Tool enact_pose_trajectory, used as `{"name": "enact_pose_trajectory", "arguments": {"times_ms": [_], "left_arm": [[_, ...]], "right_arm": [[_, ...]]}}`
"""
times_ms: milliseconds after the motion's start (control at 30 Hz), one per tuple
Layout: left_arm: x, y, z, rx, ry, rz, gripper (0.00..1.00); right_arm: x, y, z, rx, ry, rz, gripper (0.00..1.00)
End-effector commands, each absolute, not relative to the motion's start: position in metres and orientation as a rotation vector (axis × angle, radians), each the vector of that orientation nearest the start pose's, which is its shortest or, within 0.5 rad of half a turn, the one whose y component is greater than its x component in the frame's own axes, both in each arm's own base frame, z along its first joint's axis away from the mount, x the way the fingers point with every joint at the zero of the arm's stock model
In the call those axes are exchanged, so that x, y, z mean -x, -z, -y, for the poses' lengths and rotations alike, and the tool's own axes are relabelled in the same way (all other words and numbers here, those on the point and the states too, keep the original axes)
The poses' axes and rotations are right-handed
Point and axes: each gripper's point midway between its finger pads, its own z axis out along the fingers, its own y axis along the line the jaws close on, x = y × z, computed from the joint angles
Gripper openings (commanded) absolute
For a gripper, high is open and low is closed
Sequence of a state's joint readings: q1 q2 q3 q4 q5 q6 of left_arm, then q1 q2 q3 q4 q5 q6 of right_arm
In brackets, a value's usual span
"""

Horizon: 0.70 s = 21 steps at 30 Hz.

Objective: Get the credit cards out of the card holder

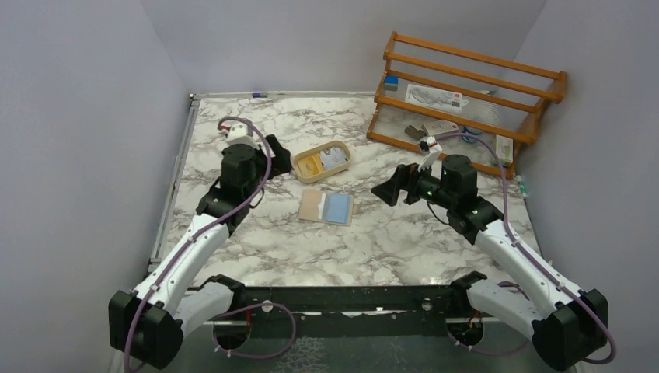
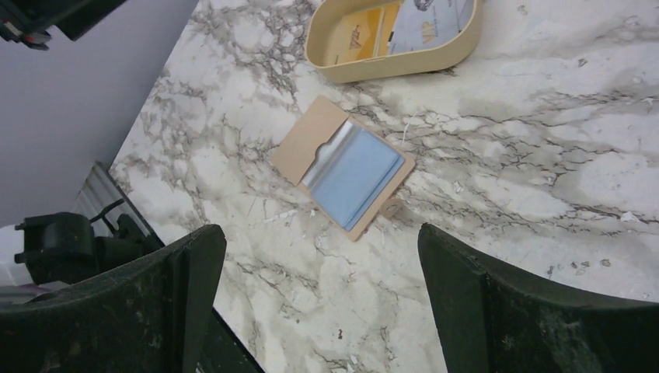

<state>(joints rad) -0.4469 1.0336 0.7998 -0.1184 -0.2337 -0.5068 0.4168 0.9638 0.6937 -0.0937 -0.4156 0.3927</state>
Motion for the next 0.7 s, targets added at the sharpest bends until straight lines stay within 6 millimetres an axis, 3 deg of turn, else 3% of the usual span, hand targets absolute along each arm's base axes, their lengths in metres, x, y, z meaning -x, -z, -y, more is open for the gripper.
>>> {"name": "enact_pose_trajectory", "arguments": {"times_ms": [0,233,500,667], "left_arm": [[-0.327,-0.227,0.098,0.195,0.452,-1.919,0.99],[-0.336,-0.224,0.069,0.285,0.533,-1.904,0.99],[-0.332,-0.235,0.062,0.292,0.513,-1.868,0.99],[-0.328,-0.238,0.058,0.290,0.477,-1.872,0.99]], "right_arm": [[-0.271,-0.210,-0.197,0.248,-0.847,-1.975,1.00],[-0.282,-0.216,-0.201,0.205,-0.855,-2.016,1.00],[-0.280,-0.225,-0.189,0.142,-0.818,-1.949,1.00],[-0.277,-0.230,-0.193,0.190,-0.840,-1.916,1.00]]}}
